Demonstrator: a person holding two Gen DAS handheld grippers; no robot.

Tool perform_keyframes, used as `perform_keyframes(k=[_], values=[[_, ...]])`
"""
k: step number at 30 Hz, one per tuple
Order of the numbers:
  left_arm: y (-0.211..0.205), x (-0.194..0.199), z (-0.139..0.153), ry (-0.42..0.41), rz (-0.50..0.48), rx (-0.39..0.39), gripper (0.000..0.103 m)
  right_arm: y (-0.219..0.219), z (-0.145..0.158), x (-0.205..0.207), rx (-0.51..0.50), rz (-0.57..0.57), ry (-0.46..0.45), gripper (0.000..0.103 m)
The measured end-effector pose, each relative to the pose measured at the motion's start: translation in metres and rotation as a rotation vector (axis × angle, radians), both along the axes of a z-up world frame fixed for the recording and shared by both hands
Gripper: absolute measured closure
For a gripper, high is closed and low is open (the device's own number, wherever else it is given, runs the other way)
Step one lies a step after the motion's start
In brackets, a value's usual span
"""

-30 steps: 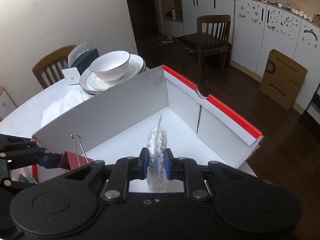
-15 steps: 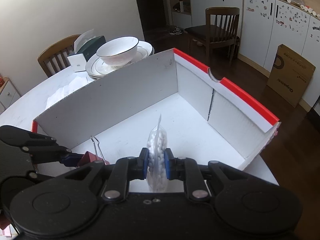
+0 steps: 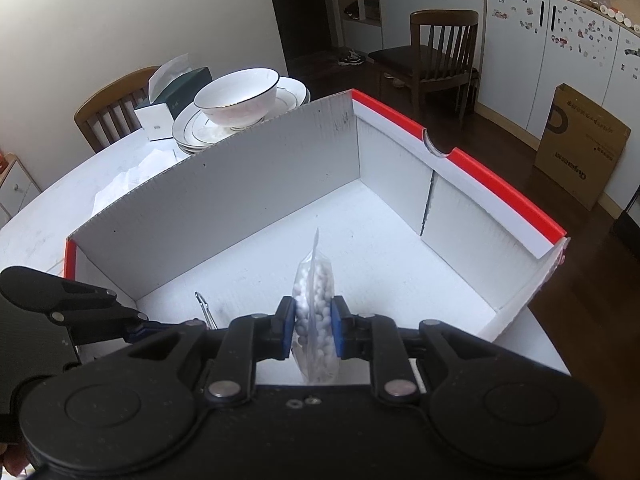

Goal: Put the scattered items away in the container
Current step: 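Open both grippers to drop the swab bag and clip inside the box, then withdraw both grippers from the box back toward the table items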

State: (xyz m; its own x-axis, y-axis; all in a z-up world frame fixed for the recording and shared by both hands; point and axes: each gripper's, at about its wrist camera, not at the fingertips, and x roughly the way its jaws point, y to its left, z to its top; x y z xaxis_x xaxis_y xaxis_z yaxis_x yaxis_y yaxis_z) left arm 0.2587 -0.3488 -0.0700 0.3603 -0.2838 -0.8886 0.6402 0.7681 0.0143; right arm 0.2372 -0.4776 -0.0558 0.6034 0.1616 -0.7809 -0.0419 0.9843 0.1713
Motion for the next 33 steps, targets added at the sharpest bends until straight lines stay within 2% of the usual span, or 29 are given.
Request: perform_keyframes(k=[2, 4, 5, 13, 26, 33], values=[[0.002, -0.002, 0.002, -0.008, -0.004, -0.011, 0.065, 0.0, 0.001, -0.001, 0.003, 0.0, 0.001, 0.082], [0.003, -0.003, 0.006, -0.03, -0.003, -0.027, 0.045, 0.001, 0.002, -0.002, 0.0, 0.0, -0.003, 0.078], [0.005, -0.004, 0.009, -0.04, 0.0, -0.039, 0.043, 0.002, 0.003, -0.002, 0.002, -0.001, -0.003, 0.077], [0.014, -0.01, 0.025, -0.087, 0.016, -0.089, 0.043, -0.001, 0.014, -0.009, 0.011, -0.006, -0.014, 0.059], [0.046, -0.032, 0.051, -0.166, 0.056, -0.164, 0.043, 0.004, 0.033, -0.027, -0.002, -0.013, -0.038, 0.053], [0.069, -0.049, 0.064, -0.207, 0.08, -0.202, 0.043, 0.02, 0.045, -0.042, -0.012, 0.026, -0.071, 0.04]])
